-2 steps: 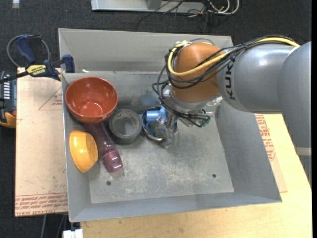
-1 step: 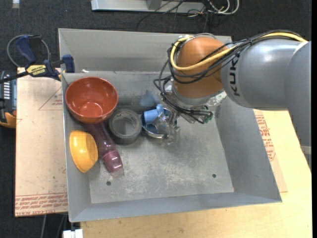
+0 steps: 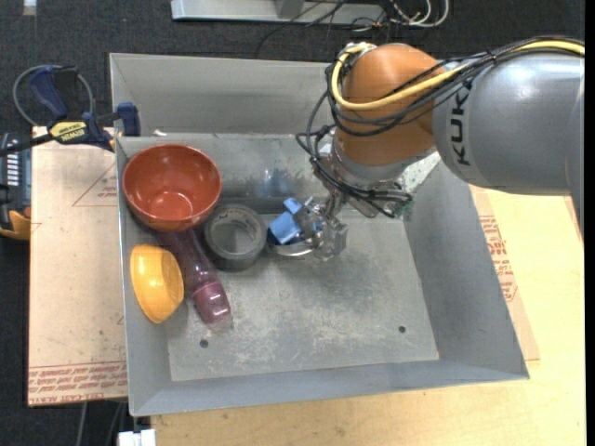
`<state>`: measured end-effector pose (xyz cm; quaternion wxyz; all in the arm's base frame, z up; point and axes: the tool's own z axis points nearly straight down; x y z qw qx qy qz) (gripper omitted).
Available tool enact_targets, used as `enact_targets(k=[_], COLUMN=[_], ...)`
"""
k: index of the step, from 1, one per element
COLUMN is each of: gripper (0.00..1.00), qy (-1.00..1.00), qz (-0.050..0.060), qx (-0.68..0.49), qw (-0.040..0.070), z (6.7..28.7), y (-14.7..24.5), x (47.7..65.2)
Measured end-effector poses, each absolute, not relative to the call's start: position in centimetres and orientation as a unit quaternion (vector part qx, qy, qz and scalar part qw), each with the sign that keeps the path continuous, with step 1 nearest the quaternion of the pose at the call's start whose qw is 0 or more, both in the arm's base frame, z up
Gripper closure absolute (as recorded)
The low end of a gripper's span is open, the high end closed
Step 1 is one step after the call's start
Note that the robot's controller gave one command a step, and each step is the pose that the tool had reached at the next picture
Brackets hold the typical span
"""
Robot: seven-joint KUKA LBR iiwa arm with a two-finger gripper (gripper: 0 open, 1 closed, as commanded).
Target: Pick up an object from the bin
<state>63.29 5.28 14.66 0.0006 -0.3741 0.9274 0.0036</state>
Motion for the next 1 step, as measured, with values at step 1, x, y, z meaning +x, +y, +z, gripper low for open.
enact_targets(k=[1], gripper=[1.00], qy=[0.928], qz=[0.002], qx=[-0.374], qw=[0.005], z=[17.64], y=[5.30], x=[63.51])
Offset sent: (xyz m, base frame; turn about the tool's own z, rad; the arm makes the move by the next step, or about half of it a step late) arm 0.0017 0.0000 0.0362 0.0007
